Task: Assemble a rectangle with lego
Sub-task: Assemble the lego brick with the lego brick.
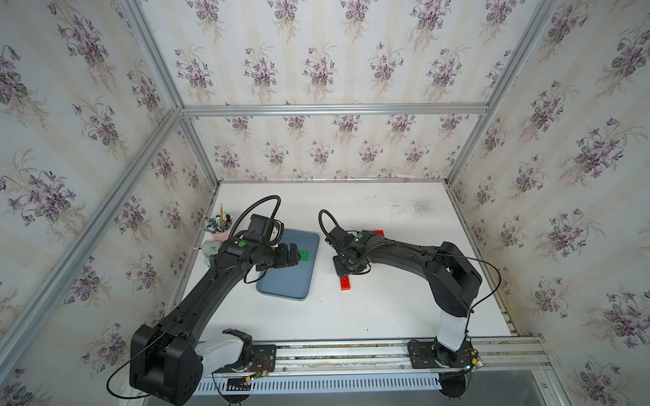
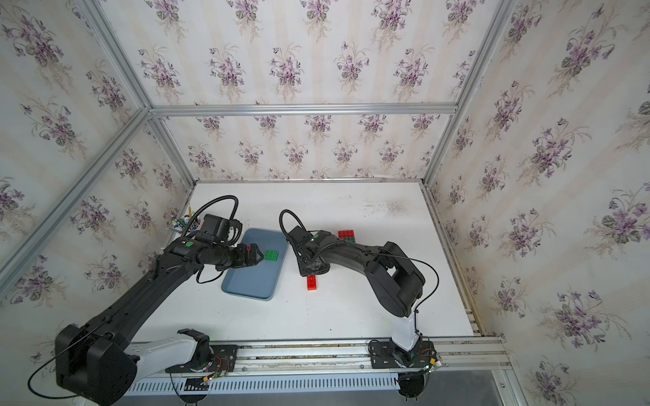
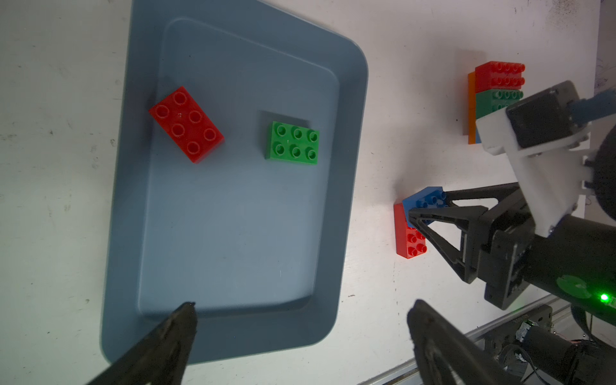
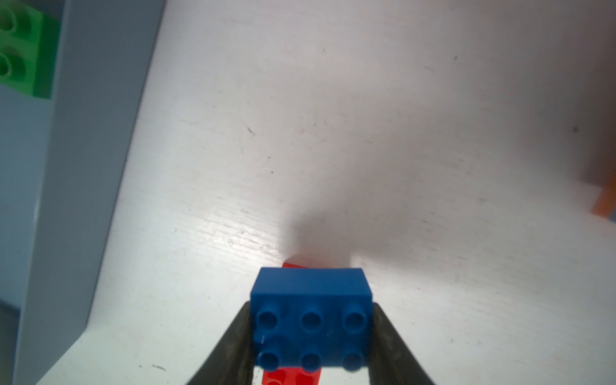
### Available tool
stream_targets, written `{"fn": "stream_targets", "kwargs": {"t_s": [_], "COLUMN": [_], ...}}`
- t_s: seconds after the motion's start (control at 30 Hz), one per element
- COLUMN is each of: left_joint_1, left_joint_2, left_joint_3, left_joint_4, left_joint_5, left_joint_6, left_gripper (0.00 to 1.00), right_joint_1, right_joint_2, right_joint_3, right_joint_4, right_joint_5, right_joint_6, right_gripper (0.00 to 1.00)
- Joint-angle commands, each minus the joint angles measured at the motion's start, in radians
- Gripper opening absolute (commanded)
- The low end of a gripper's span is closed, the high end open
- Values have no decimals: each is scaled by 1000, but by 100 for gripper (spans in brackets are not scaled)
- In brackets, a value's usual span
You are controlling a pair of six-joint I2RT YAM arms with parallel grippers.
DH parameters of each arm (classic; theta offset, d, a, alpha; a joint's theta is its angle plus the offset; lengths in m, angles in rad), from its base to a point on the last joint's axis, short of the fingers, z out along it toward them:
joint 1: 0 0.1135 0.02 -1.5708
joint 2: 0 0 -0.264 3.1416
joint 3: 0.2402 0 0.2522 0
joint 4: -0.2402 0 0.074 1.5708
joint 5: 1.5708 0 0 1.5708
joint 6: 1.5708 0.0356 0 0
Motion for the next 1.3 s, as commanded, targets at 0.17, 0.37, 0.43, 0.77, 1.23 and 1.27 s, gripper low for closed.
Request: {"fn": "stream_targets", "kwargs": {"t_s": [0.17, 0.37, 0.43, 0.77, 1.23, 1.27], "left_joint_1": [1, 1, 1, 2, 1, 1], "left_joint_2": [1, -3, -4, -7, -9, -9], "left_joint_3": [6, 6, 6, 4, 2, 3], "left_joint_4": [6, 5, 6, 6, 6, 6], "left_joint_5": [3, 6, 8, 11, 12, 13], "left_joint_6": [8, 9, 9, 9, 9, 9], "left_gripper": [100, 100, 100, 100, 100, 100], "right_joint_1": [1, 1, 1, 1, 1, 1], "right_joint_2": [5, 4, 7, 20, -9, -14], "right_joint_3": [-17, -27, -30, -24, -30, -30], "right_joint_4": [-35, -42, -41, -53, -54, -50], "right_joint_5": [24, 35, 31, 47, 103, 103], "right_joint_6": [93, 135, 140, 165, 142, 136], "right_gripper": [37, 37, 37, 37, 37, 37]}}
